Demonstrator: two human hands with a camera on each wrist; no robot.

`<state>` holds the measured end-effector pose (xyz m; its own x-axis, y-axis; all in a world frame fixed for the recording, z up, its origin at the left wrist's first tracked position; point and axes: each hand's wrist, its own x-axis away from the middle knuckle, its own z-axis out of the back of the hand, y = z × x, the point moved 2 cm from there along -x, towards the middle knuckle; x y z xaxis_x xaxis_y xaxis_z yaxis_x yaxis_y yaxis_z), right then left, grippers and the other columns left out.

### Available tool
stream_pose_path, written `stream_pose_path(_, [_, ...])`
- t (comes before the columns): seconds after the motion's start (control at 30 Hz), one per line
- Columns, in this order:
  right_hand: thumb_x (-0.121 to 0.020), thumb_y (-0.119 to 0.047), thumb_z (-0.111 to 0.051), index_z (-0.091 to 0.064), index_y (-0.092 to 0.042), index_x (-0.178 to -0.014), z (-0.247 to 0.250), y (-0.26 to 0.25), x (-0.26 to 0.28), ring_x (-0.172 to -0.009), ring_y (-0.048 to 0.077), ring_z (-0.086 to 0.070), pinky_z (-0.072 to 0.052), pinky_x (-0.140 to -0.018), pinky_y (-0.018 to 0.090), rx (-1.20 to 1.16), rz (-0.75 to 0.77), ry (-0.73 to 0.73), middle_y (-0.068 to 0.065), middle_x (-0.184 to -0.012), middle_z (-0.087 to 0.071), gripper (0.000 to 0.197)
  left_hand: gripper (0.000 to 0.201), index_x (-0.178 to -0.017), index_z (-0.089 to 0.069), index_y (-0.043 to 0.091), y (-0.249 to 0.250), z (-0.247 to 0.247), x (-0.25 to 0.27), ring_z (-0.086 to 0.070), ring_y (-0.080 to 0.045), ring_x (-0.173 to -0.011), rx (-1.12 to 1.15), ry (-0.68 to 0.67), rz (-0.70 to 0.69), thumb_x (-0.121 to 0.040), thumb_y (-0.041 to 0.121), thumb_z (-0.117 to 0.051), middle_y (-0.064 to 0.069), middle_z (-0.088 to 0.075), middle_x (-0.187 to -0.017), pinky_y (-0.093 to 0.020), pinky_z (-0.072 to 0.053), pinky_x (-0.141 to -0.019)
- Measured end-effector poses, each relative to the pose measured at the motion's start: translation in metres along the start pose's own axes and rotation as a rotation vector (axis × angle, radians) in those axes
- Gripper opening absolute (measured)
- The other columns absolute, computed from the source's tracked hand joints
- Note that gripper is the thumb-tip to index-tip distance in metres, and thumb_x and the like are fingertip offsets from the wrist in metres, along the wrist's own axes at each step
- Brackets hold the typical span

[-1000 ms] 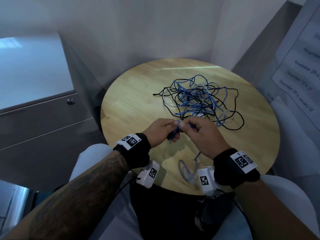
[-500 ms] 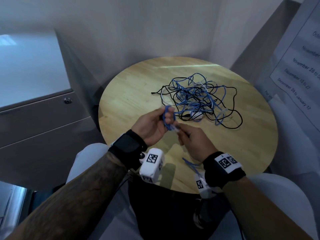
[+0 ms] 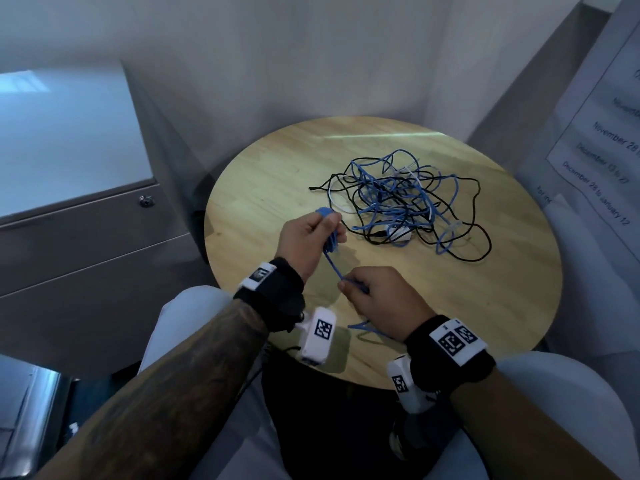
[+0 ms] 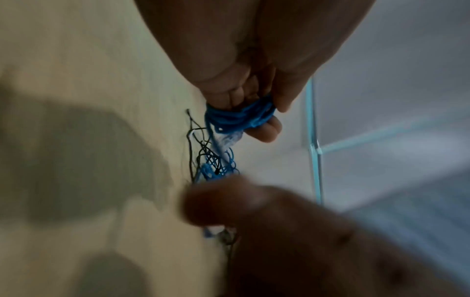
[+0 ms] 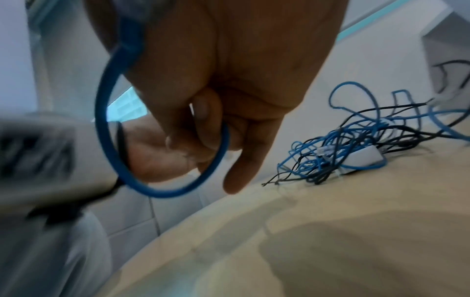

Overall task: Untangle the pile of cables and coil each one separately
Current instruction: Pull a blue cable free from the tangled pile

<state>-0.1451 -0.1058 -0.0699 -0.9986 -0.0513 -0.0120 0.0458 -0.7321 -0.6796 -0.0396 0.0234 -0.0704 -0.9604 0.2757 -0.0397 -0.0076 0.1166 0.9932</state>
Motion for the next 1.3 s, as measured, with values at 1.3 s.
stream_pose_path(1.3, [-0.105,-0.016,-0.050,-0.067,0.000,-0.108,0.025,0.012,-0.001,-0.061,-0.005,-0.059,-0.042,-0.062,0.009,-0.507,-0.017,0.095,-0.018,-0.069,-0.067,0.024,0.038,-0.079,-0.061,0.008,0.019,-0.013,0.019,-0.052,-0.016,-0.053,0.498,-0.584,0.510,-0.101,0.029,-0.039,-0.002,-0.052,-0.061,-0.031,-0.053,-0.073])
